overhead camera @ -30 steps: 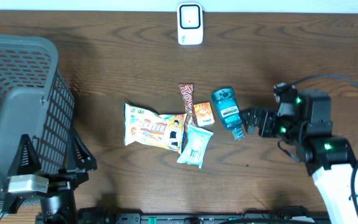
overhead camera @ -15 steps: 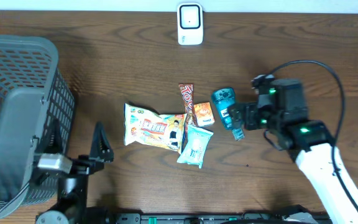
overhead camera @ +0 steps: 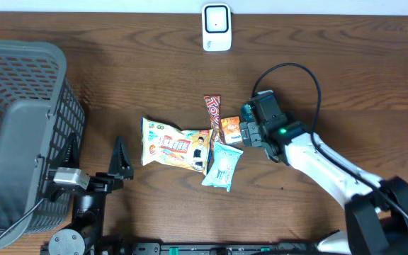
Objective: Scan the item barcode
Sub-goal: 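Reach the right gripper to the teal Listerine bottle and grasp it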
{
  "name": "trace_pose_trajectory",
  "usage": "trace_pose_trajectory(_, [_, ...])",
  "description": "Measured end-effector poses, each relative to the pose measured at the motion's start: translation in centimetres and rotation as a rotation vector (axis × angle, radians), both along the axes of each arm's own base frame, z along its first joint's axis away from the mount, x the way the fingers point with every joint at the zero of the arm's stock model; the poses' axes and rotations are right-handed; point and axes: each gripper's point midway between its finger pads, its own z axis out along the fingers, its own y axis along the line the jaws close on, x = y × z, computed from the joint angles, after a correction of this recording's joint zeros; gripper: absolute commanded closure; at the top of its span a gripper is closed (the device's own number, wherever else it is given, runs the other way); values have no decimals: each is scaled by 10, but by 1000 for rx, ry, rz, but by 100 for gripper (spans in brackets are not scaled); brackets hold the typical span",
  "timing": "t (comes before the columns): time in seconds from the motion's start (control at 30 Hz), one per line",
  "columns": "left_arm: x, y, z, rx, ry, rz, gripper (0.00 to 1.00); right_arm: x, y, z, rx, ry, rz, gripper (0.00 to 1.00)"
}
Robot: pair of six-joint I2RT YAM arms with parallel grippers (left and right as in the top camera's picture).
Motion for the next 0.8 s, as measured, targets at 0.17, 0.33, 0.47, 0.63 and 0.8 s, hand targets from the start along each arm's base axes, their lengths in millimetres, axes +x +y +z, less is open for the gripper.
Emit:
trace_pose_trajectory(0.17, [1,0,-2,-1,11,0,2,13,4,-9,-17,-29,20,1])
trace_pose_trajectory(0.33, [3,0,-11,-5,48,0,2,17,0,-33,-72,-6,30,1])
trace_pose_trajectory(0.47, [4,0,-12,-5,52,0,2,27,2,-38,-93,-15,25,20])
trace_pose_trajectory(0.63, [4,0,-13,-5,56,0,2,30,2,-41,-118,-3,29,41])
trace_pose_trajectory(0.8, [4,0,-14,-6,58,0,2,26,-7,-40,-169,20,15,51])
